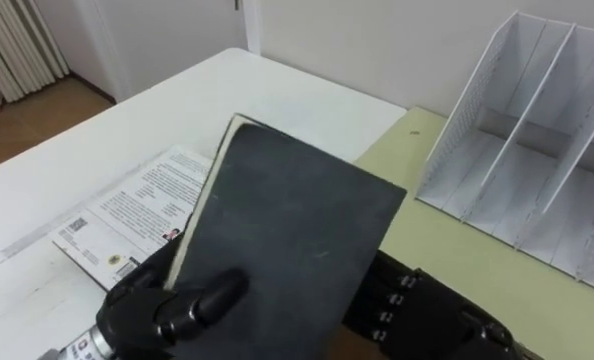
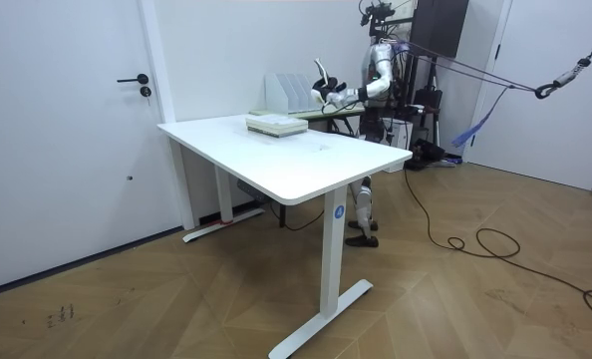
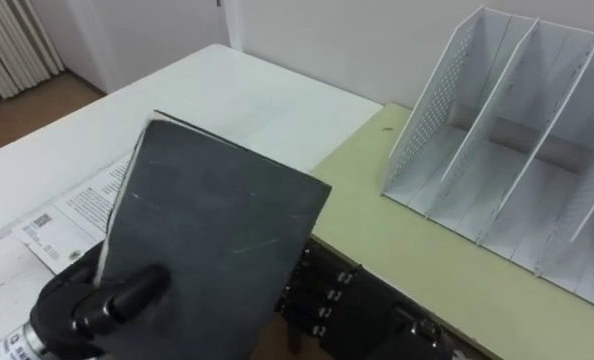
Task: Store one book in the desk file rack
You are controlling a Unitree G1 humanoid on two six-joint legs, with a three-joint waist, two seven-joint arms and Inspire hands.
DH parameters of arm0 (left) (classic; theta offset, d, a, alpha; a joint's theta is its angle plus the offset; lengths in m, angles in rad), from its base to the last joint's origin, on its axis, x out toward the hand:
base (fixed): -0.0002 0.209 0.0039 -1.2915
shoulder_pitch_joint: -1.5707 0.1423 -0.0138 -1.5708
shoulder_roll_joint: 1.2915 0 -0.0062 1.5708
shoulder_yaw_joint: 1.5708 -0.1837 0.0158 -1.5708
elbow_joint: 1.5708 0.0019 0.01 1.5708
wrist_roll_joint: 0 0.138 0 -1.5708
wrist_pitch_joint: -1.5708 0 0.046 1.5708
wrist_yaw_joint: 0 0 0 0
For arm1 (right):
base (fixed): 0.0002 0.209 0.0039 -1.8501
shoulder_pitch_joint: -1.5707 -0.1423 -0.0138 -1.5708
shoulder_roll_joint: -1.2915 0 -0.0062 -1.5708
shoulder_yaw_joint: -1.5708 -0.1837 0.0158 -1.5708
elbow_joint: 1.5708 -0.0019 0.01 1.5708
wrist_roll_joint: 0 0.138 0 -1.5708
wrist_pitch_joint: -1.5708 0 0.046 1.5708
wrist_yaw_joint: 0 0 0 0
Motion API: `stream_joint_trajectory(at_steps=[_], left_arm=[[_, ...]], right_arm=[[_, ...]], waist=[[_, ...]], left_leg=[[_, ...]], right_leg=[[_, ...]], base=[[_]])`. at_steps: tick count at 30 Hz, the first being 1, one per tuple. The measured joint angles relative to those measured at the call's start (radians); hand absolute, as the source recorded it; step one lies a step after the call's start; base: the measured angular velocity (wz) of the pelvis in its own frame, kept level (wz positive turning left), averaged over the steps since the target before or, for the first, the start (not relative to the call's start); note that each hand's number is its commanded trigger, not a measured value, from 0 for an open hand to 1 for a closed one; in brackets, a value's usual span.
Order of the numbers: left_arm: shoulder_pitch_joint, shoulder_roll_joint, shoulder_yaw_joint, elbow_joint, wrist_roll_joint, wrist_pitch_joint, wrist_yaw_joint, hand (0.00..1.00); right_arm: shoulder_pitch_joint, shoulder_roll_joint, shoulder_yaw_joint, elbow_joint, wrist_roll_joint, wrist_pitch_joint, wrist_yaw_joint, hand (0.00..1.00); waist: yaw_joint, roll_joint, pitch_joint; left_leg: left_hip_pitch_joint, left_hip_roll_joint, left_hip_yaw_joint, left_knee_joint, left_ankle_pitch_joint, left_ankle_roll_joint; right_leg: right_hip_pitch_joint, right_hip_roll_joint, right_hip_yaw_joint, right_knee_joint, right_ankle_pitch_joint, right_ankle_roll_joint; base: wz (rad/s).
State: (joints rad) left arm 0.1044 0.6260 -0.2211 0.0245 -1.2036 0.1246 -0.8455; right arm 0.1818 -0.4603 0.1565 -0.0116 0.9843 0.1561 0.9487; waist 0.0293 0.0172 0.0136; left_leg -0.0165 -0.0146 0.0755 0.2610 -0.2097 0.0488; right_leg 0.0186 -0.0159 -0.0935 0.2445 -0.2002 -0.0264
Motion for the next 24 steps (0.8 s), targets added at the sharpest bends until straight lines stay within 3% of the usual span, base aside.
stream_joint_trajectory(at_steps=[8, 9, 10, 11, 13, 16, 20, 24], left_arm=[[0.0, 0.016, -0.033, 0.037, 0.0, 0.002, -0.002, 1.0], [0.0, 0.019, -0.037, 0.048, 0.0, 0.002, -0.002, 1.0], [0.0, 0.021, -0.037, 0.054, 0.001, 0.002, -0.002, 1.0], [0.0, 0.024, -0.037, 0.07, 0.001, 0.002, -0.003, 1.0], [-0.002, 0.035, -0.05, 0.113, 0.001, 0.002, -0.003, 1.0], [-0.002, 0.047, -0.067, 0.126, 0.02, 0.002, -0.004, 1.0], [-0.002, 0.066, -0.096, 0.126, 0.02, 0.002, -0.042, 1.0], [-0.003, 0.067, -0.123, 0.123, 0.052, 0.002, -0.081, 1.0]], right_arm=[[-0.008, -0.018, 0.018, 0.0, 0.001, 0.0, -0.023, 0.0], [-0.014, -0.018, 0.018, 0.0, 0.001, 0.0, -0.033, 0.07], [-0.018, -0.018, 0.018, 0.0, 0.002, 0.0, -0.037, 0.75], [-0.028, -0.026, 0.018, 0.0, 0.017, 0.0, -0.045, 1.0], [-0.048, -0.065, 0.018, 0.0, 0.06, -0.001, -0.061, 1.0], [-0.052, -0.093, 0.018, 0.0, 0.077, -0.002, -0.081, 1.0], [-0.053, -0.094, 0.02, 0.0, 0.078, -0.002, -0.104, 1.0], [-0.06, -0.098, 0.042, 0.0, 0.075, -0.002, -0.118, 1.0]], waist=[[-0.016, 0.007, 0.0012], [-0.022, 0.009, 0.0008], [-0.025, 0.009, 0.0006], [-0.028, 0.01, 0.0001], [-0.036, 0.012, -0.0014], [-0.043, 0.01, -0.0013], [-0.048, 0.01, -0.0012], [-0.048, 0.005, 0.002]], left_leg=[[-0.013, 0.001, 0.0, 0.007, -0.001, -0.001], [-0.017, 0.001, 0.0, 0.008, -0.001, 0.0], [-0.018, 0.001, 0.0, 0.008, -0.001, 0.0], [-0.018, 0.001, 0.0, 0.008, -0.001, 0.0], [-0.016, 0.001, 0.003, 0.009, -0.001, 0.0], [-0.015, 0.001, 0.004, 0.013, -0.001, 0.0], [-0.013, 0.001, 0.005, 0.014, -0.001, 0.0], [-0.016, 0.002, 0.006, 0.014, -0.001, 0.0]], right_leg=[[-0.017, 0.0, 0.002, 0.017, 0.0, 0.0], [-0.018, -0.001, 0.002, 0.018, 0.0, 0.0], [-0.018, -0.001, 0.002, 0.019, 0.0, 0.0], [-0.02, 0.0, 0.003, 0.022, 0.0, 0.0], [-0.022, -0.001, 0.004, 0.027, -0.001, 0.0], [-0.022, -0.001, 0.005, 0.028, -0.001, -0.001], [-0.021, -0.001, 0.007, 0.029, -0.001, -0.001], [-0.028, 0.0, 0.008, 0.029, -0.001, -0.001]], base=[[0.0], [0.0], [0.0], [0.0], [-0.02], [0.0], [0.0], [0.0]])
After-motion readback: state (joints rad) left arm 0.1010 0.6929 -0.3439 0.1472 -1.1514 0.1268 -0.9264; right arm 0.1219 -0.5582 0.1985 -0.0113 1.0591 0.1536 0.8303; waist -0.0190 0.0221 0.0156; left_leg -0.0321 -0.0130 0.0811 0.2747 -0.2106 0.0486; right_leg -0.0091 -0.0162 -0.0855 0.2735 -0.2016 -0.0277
